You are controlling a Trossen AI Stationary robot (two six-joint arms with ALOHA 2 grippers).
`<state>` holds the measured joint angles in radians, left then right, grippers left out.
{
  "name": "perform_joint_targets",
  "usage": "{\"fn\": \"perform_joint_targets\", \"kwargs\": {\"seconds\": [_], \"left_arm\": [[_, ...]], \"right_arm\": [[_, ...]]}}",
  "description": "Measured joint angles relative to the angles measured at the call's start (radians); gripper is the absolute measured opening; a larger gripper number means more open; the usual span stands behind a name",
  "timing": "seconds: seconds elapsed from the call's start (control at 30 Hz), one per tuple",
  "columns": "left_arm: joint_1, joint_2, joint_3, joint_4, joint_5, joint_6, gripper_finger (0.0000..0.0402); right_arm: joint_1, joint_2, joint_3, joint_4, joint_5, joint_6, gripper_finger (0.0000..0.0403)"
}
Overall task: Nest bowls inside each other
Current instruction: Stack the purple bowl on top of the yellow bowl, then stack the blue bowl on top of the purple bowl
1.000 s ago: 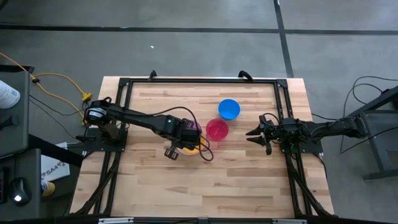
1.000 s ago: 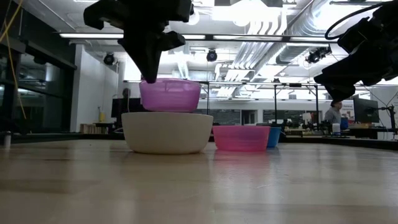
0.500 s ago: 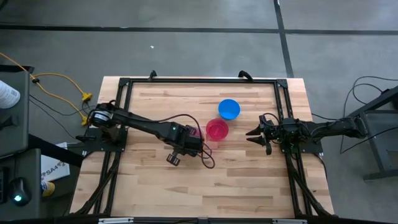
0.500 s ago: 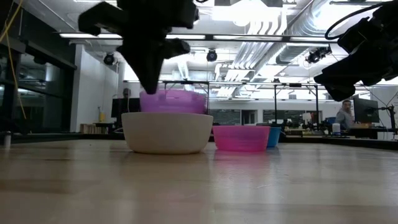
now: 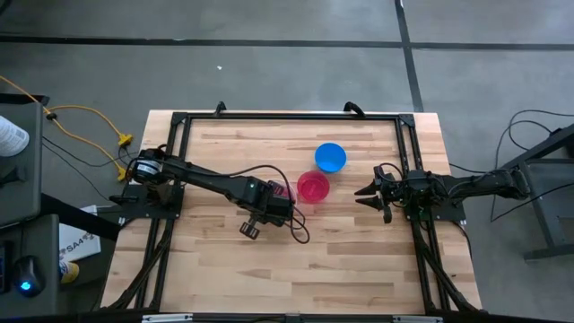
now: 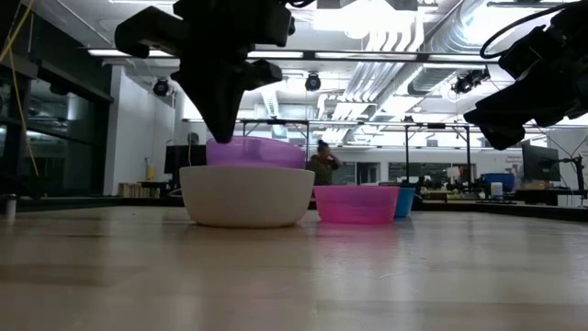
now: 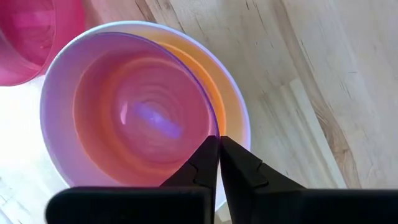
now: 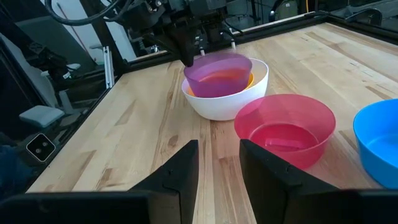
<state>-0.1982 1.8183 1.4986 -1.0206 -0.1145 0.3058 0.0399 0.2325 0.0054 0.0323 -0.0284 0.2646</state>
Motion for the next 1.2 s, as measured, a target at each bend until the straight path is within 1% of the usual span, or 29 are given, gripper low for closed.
{"fn": "perform_joint_targets", "kwargs": {"seconds": [0.4,0.6,0.73,0.93,1.2], "left_arm": [[0.002,0.0,0.0,0.0,0.0,-0.001,0.0019],[0.002,0.009,0.0,0.0,0.0,-0.025,0.0019],[0.001,0.016,-0.002,0.001,0.029,-0.026,0.0019],[0.001,0.027,-0.002,0.008,0.034,-0.024,0.0019],[0.002,0.026,0.0,0.016,0.018,0.005,0.002]], "right_arm": [[0.0,0.0,0.0,0.0,0.0,0.0,0.011],[0.0,0.0,0.0,0.0,0.0,0.0,0.011],[0.0,0.0,0.0,0.0,0.0,0.0,0.011],[0.0,0.0,0.0,0.0,-0.001,0.0,0.011],[0.0,0.0,0.0,0.0,-0.001,0.0,0.011]]}}
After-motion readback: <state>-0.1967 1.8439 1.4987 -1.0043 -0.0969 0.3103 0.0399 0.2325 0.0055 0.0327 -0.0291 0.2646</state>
